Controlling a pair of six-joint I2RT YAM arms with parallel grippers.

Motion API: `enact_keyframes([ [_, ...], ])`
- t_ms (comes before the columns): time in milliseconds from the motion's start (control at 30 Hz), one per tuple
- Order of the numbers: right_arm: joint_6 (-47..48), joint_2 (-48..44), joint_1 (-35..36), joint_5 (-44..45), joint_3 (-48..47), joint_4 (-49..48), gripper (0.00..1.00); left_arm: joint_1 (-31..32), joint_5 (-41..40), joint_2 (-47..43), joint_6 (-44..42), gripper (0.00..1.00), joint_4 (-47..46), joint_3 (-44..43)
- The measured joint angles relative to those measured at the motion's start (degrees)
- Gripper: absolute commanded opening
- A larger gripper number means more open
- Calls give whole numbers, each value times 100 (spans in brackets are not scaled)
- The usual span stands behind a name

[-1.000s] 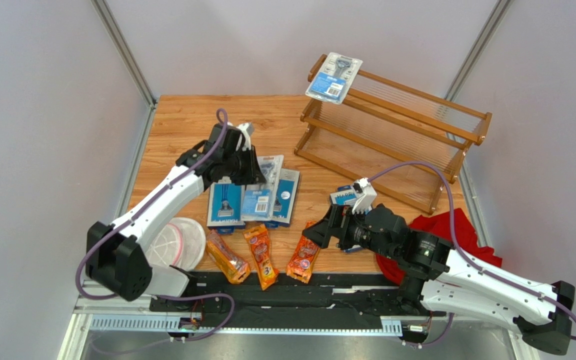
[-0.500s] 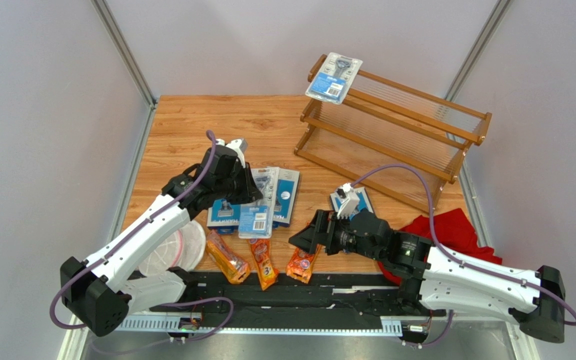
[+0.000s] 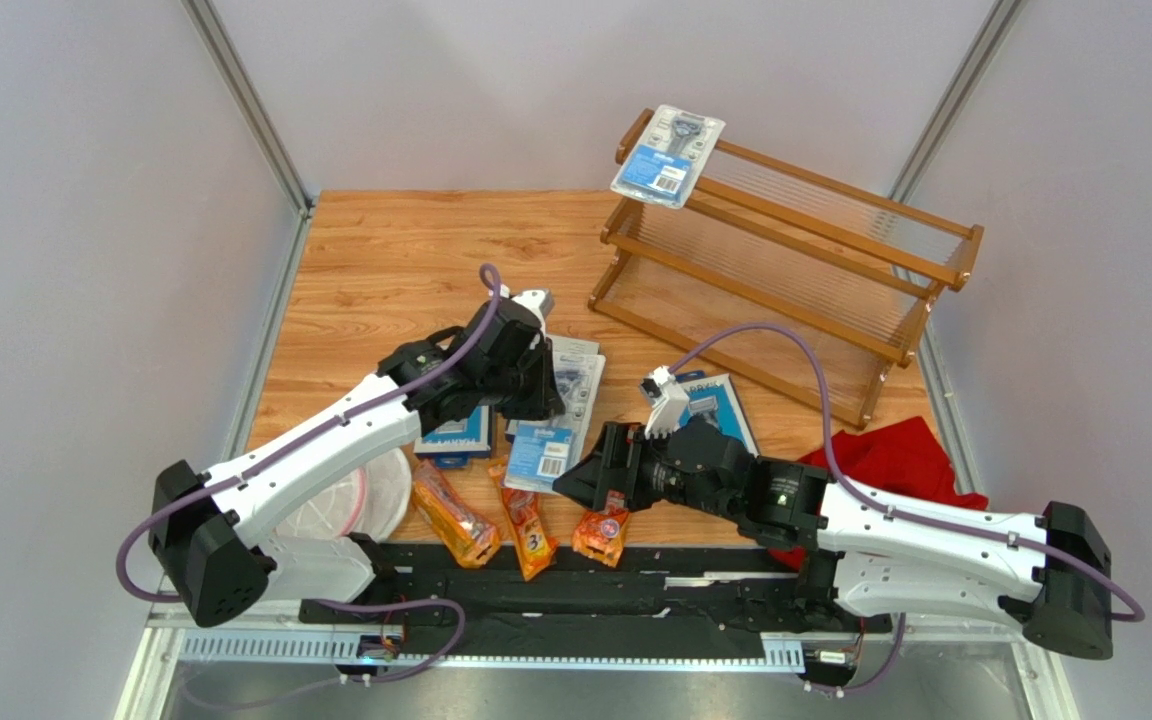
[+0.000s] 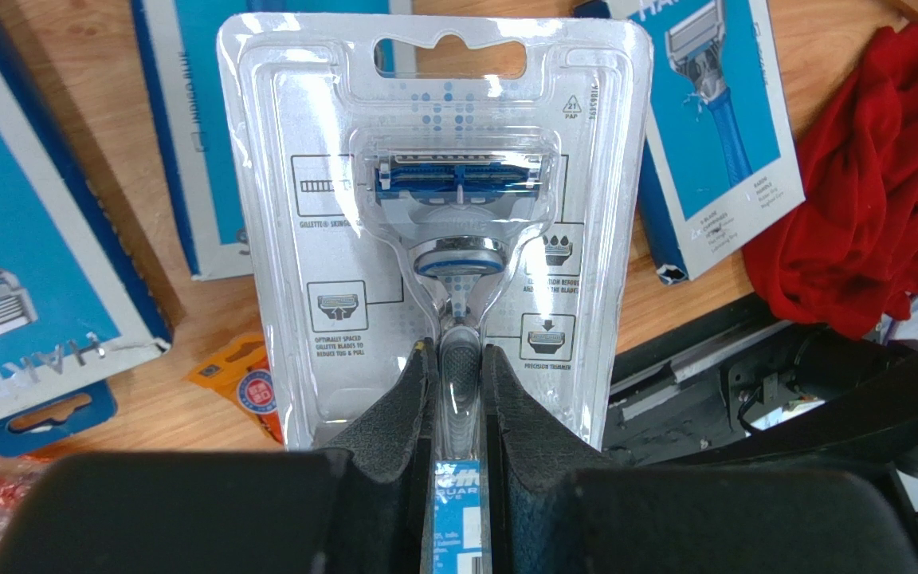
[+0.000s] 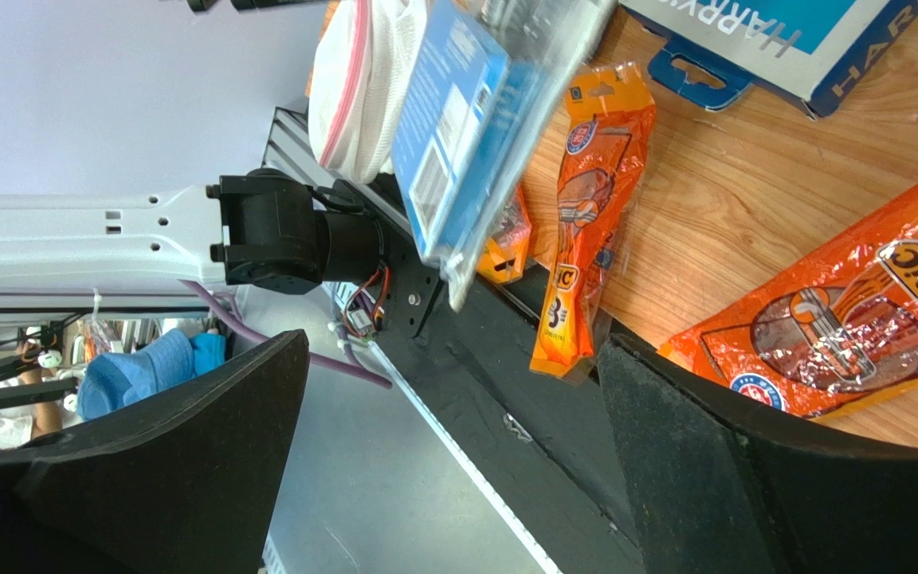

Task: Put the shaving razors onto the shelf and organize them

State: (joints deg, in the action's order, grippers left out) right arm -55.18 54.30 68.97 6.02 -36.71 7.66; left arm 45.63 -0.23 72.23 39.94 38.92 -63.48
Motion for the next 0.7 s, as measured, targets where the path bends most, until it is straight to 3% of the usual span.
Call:
enact_keyframes([
  [300, -221, 225, 55, 337, 13, -251, 72, 361, -4, 98, 352, 0, -107, -216],
  [467, -487, 42, 144, 844, 293, -483, 54, 396, 42, -17, 590, 0, -219, -216],
  [700, -713, -173, 232, 1259, 413, -627, 47, 424, 7, -146, 872, 0, -398, -201],
])
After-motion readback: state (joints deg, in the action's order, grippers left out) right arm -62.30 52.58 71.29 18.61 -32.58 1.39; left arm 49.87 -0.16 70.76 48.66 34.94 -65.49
